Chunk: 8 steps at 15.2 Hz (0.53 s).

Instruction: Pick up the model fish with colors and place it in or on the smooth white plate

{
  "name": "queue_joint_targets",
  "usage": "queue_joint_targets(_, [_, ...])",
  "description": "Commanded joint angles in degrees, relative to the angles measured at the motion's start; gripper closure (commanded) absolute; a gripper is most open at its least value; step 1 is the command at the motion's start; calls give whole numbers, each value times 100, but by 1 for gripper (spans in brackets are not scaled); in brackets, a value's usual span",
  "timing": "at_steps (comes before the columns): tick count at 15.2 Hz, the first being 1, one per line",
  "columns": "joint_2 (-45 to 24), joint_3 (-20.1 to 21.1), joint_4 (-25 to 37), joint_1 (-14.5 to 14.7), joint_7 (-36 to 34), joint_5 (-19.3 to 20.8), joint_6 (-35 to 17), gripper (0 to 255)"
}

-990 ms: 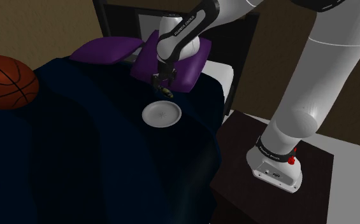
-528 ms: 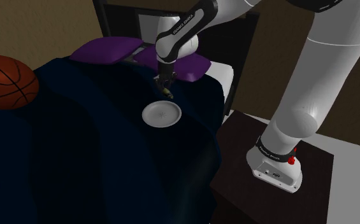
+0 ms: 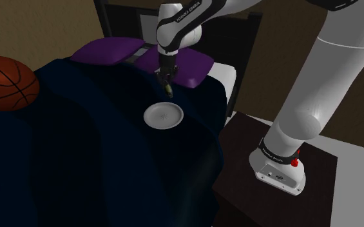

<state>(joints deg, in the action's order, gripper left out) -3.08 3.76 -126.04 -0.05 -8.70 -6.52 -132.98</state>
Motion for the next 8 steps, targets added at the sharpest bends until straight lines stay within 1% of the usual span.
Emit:
queue_joint_targets(1, [77,-6,74,-6,-7,8,154,255])
queue_joint_targets(5, [230,-10,220,-11,-34,22,452,255])
queue_joint_targets(6, [232,-10,221,-11,-34,23,456,255])
queue_joint_targets(8, [464,105,-88,107,-254,12,358,255])
